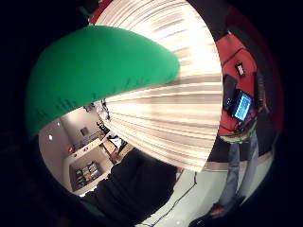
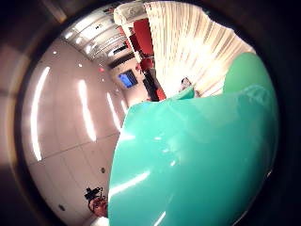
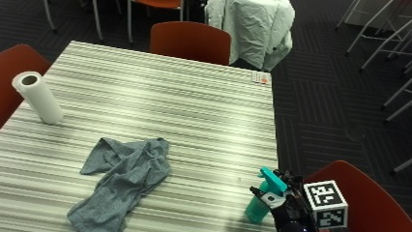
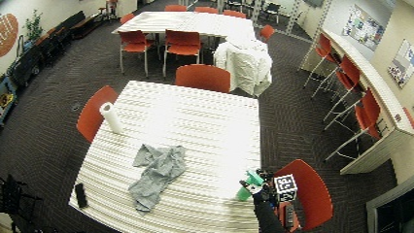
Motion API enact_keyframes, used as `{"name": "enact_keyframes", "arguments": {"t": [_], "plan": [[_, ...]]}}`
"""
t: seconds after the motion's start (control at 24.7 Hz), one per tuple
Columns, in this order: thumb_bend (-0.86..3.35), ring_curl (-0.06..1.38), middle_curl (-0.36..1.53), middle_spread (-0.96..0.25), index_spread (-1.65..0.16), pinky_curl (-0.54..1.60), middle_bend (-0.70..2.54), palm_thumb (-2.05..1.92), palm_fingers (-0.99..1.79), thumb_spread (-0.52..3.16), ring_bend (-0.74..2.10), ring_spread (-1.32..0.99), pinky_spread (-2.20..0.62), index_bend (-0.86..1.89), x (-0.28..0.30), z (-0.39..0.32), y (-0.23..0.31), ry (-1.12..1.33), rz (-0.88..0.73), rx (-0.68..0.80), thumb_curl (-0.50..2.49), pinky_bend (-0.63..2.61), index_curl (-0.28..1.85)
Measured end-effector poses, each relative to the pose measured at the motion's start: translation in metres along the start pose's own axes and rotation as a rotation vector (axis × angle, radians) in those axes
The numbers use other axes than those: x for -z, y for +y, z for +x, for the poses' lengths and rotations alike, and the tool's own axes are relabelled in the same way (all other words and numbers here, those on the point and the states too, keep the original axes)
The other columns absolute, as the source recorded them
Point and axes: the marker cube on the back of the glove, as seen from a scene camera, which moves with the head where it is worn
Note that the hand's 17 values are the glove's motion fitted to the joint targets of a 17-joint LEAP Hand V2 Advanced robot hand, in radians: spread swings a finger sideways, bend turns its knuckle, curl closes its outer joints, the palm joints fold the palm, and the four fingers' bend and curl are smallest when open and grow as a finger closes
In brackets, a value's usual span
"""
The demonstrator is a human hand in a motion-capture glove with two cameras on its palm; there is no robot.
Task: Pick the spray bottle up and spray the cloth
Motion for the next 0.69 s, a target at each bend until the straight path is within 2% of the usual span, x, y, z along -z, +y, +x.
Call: {"name": "enact_keyframes", "arguments": {"t": [0.28, 0.44, 0.69], "plan": [[0.0, 0.33, 0.35, -0.03, -0.34, 0.34, 0.2, 1.0, 0.28, 0.95, 0.41, 0.07, 0.15, 0.17, -0.003, -0.003, 0.002, -0.048, 0.013, 0.003, 0.54, 0.44, 0.27], [0.04, 0.31, 0.38, -0.03, -0.3, 0.28, 0.31, 1.1, 0.48, 0.94, 0.34, 0.04, 0.15, 0.36, -0.007, -0.005, 0.0, -0.107, 0.038, 0.031, 0.56, 0.23, 0.33], [0.06, 0.33, 0.43, -0.03, -0.25, 0.23, 0.42, 1.18, 0.56, 0.88, 0.38, 0.0, 0.14, 0.35, -0.01, -0.016, 0.006, -0.108, 0.065, 0.036, 0.6, 0.1, 0.38]]}}
